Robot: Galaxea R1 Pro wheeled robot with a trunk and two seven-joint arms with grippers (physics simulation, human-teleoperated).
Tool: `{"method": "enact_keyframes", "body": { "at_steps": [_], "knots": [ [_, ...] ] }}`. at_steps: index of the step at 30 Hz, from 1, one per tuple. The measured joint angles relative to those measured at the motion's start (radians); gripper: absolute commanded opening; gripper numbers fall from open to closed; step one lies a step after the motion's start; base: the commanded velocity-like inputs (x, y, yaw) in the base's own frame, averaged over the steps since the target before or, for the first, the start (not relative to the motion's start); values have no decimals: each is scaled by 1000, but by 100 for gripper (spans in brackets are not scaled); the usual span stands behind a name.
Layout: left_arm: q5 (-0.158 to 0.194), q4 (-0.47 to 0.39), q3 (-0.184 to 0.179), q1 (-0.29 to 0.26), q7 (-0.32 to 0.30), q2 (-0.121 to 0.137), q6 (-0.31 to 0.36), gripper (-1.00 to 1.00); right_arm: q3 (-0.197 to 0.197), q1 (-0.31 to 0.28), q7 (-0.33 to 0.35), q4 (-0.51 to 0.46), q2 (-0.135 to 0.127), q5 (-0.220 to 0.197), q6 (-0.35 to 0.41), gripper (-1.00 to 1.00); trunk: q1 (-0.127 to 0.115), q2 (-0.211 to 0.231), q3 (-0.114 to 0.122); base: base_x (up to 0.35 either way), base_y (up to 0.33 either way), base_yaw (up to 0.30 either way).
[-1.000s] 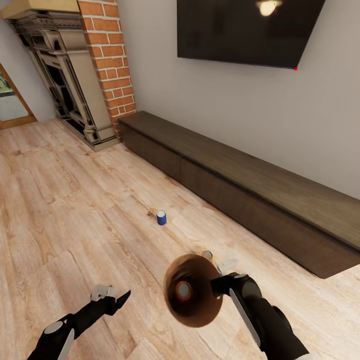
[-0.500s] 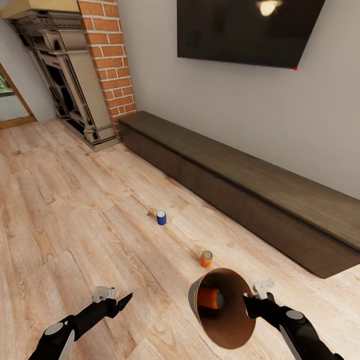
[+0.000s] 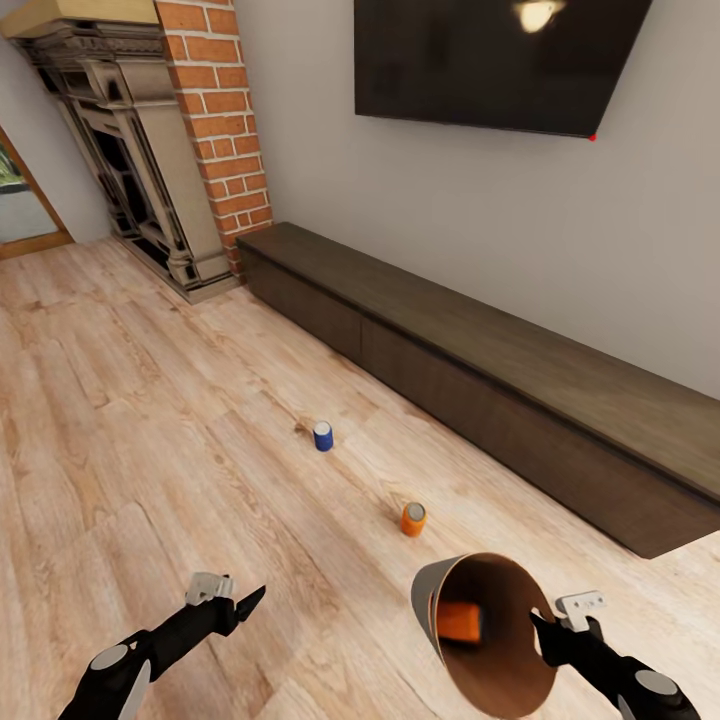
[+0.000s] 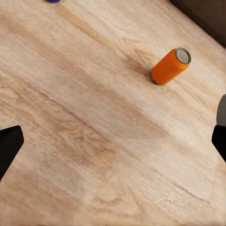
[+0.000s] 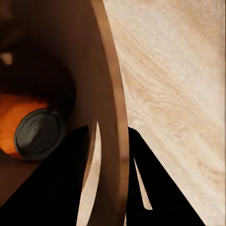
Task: Put the three can of soda from the living room inside the tash can in the kitchen.
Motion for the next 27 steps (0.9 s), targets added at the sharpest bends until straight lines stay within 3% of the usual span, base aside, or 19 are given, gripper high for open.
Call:
{"method": "enact_keyframes", "body": {
  "at_steps": [9, 16, 27],
  "knots": [
    [1, 21, 1, -1, 0, -2, 1, 100, -9, 0, 12, 4, 10, -6, 0, -100, 0, 0, 2, 138, 84, -143],
    [5, 81, 2, -1, -1, -2, -1, 100, -5, 1, 4, 7, 11, -10, 0, -100, 0, 0, 6, 22, 11, -236],
    [5, 92, 2, -1, -8, -2, -1, 100, -10, 0, 27, 16, 10, -4, -1, -100, 0, 0, 14, 2, 1, -241]
  ]
}}
